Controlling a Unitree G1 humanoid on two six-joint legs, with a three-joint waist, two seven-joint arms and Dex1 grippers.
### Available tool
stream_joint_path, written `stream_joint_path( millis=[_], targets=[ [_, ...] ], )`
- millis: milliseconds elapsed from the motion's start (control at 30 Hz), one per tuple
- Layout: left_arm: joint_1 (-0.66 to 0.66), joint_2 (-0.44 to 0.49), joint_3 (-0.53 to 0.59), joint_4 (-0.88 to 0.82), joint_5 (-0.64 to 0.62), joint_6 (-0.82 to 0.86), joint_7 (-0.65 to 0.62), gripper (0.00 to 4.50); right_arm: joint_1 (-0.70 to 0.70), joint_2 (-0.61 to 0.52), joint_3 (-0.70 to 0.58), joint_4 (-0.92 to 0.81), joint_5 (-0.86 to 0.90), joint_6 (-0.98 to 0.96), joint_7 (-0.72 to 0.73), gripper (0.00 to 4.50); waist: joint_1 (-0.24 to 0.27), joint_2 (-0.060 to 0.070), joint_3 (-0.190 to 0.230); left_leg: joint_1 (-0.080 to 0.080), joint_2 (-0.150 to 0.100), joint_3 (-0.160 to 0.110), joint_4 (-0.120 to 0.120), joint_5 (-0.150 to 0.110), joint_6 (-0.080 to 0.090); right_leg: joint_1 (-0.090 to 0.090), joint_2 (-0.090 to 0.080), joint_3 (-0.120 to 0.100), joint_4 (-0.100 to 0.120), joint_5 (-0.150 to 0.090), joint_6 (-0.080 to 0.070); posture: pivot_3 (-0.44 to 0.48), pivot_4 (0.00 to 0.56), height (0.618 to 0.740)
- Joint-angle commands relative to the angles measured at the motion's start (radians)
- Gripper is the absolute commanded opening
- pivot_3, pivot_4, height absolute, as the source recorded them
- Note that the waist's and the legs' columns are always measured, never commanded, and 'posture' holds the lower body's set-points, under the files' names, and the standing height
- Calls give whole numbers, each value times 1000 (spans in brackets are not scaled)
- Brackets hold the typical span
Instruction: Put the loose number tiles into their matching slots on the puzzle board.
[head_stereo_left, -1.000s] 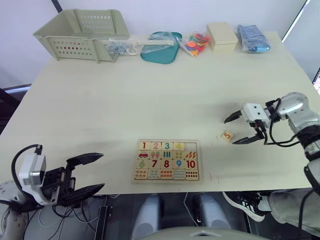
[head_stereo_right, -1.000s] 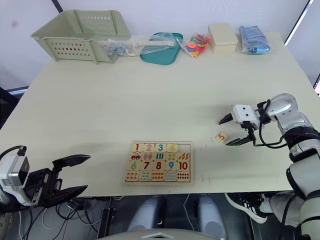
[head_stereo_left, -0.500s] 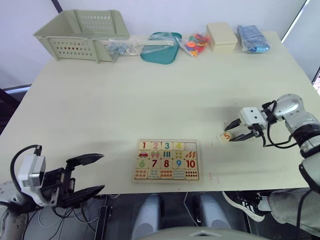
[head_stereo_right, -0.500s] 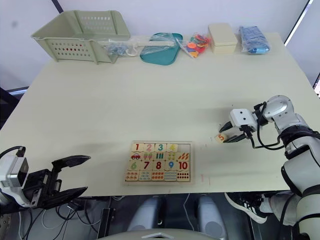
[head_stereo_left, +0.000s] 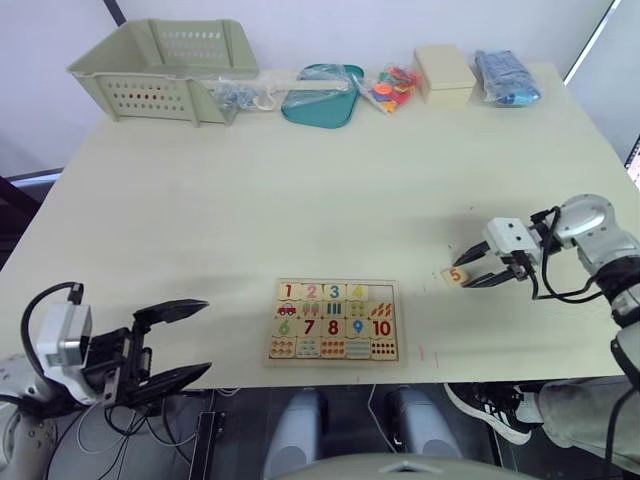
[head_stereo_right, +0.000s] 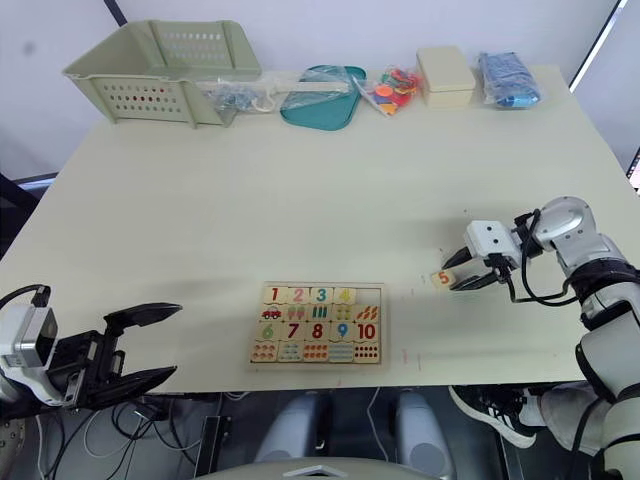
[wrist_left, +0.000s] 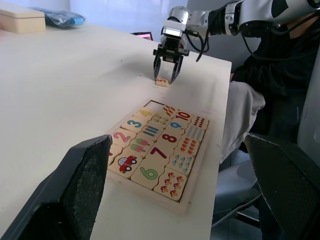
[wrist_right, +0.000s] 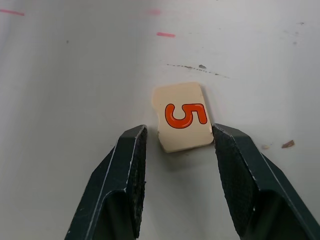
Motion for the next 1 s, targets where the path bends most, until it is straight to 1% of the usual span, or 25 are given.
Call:
stream_joint_path(
  millis=[33,300,533,567,600,633,833,933,1000],
  targets=[
    [0,-6,7,-1,-3,3,-25,4500,27,-23,-18,-29,22,33,8,2107,0,0,0,0,0,0,0,0,0,0,0,0,0,0,0,0,150,740],
    [-16,-9,0,10,6,3,-29,4500,76,-14,-71,-65,33,87,8,2107,0,0,0,0,0,0,0,0,0,0,0,0,0,0,0,0,150,740],
    [-24,-7,-4,17,7,3,-32,4500,85,-1,-101,-64,11,101,8,2107,0,0,0,0,0,0,0,0,0,0,0,0,0,0,0,0,150,740],
    [-24,-7,-4,17,6,3,-32,4500,87,1,-104,-66,10,107,8,1515,0,0,0,0,0,0,0,0,0,0,0,0,0,0,0,0,150,740],
    [-26,-8,-5,18,6,3,-32,4500,88,3,-108,-67,10,112,8,1345,0,0,0,0,0,0,0,0,0,0,0,0,0,0,0,0,150,740],
    [-26,-9,-5,18,6,3,-32,4500,90,4,-112,-69,9,117,8,1046,0,0,0,0,0,0,0,0,0,0,0,0,0,0,0,0,150,740],
    [-19,-12,-3,16,6,2,-32,4500,108,-5,-135,-109,19,143,8,979,0,0,0,0,0,0,0,0,0,0,0,0,0,0,0,0,150,740],
    [-15,-12,0,17,5,0,-32,4500,125,-34,-169,-205,39,223,8,979,0,0,0,0,0,0,0,0,0,0,0,0,0,0,0,0,150,740],
    [-11,-11,3,17,3,-1,-32,4500,146,-55,-219,-323,35,315,6,979,0,1,0,0,0,0,0,0,0,0,0,0,0,0,0,0,150,740]
  ],
)
